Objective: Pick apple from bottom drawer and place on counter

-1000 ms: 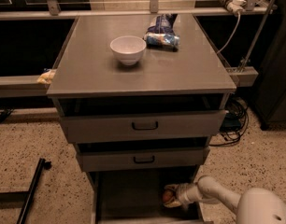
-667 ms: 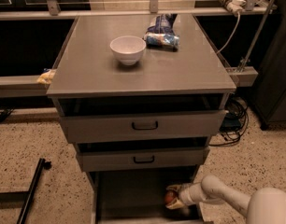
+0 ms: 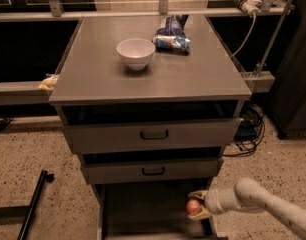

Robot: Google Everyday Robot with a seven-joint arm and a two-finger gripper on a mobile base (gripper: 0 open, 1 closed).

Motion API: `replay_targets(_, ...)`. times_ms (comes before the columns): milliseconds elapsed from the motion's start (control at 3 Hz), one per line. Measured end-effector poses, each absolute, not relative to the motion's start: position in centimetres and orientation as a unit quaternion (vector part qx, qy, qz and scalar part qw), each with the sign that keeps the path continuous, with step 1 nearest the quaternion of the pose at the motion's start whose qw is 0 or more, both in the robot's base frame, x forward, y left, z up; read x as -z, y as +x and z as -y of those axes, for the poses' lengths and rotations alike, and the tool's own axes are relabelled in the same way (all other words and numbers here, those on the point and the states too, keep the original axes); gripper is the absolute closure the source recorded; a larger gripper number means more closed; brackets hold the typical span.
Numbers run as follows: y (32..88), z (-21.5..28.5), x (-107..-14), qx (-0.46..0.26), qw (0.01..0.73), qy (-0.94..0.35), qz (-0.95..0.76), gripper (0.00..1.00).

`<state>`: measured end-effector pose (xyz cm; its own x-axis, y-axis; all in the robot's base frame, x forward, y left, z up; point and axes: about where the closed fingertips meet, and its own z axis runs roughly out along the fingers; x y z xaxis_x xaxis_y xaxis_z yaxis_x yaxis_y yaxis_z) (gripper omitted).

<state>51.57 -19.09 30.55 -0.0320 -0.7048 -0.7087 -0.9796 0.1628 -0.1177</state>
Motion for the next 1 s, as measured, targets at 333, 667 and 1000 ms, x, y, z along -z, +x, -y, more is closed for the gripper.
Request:
replay_targets(333,52.7,20.0,-33.3,-0.189,0.334,-0.622,-0.682,1.00)
replay_targets(667,52.7,20.0,-33.3,-0.189,0.334,-0.622,-0.682,1.00)
replay_targets(1000,52.8,19.4,-38.1,-0.181,0.353,-0.627,-0.670,1.00)
